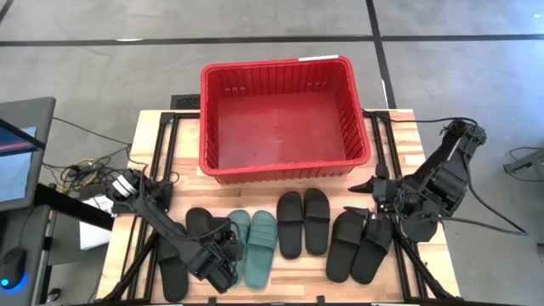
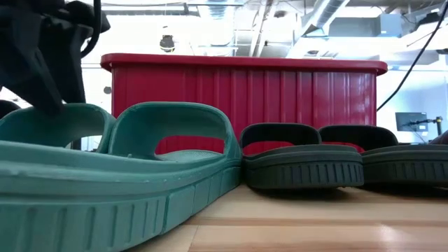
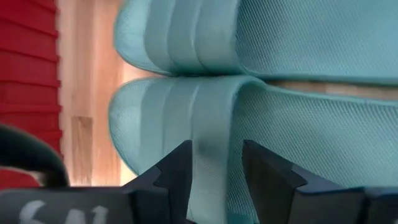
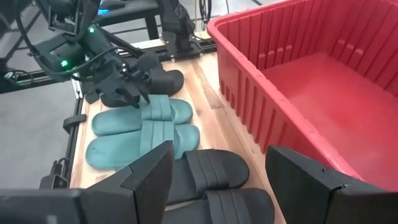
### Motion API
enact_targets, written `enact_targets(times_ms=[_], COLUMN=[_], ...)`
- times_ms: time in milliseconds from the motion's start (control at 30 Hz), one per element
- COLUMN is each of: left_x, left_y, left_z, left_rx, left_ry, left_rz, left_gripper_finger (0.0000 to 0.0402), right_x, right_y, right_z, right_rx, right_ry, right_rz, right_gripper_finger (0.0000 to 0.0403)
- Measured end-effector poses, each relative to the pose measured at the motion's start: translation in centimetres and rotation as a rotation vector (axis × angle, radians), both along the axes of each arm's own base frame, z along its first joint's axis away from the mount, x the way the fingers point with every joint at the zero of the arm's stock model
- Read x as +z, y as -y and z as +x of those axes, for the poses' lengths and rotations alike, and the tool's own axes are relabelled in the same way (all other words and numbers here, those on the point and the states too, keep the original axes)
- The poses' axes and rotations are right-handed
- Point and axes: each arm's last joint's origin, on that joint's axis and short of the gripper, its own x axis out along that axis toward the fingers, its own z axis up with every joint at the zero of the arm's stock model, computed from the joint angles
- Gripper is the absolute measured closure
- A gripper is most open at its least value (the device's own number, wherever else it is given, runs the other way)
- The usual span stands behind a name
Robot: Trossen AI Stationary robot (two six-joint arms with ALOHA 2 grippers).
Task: Pick and place slides into bin
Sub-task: Put the green slipper into the red container container
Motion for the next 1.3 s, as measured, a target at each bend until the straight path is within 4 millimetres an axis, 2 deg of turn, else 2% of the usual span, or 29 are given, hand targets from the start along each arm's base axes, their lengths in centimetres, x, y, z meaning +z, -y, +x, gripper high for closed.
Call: enact_targets(times_ms=[400,733,1033,1167,1300], left_x=[0.0,-1.2,-1.8,-1.9,-2.1], left_y=[-0.8,-0.7,-1.7,-1.9,-2.0], left_z=[0.3,0.7,1.2,1.4,1.6], left_rx=[0.026,0.011,0.064,0.069,0.073], left_ry=[0.0,-0.039,-0.08,-0.084,-0.09], left_rz=[0.035,0.038,0.052,0.049,0.039], left_gripper_finger=[0.0206,0.0203,0.0203,0.0221,0.0281], right_x=[0.0,-0.1,-0.1,-0.1,-0.2], right_y=[0.1,0.3,0.5,0.4,0.4], right_z=[0.1,0.2,0.2,0.2,0.1], right_rx=[0.002,-0.007,-0.014,-0.013,-0.009], right_ry=[-0.008,-0.012,-0.024,-0.024,-0.025], right_rz=[-0.003,-0.009,-0.022,-0.022,-0.023], right_gripper_finger=[0.0163,0.0163,0.0163,0.0163,0.0163])
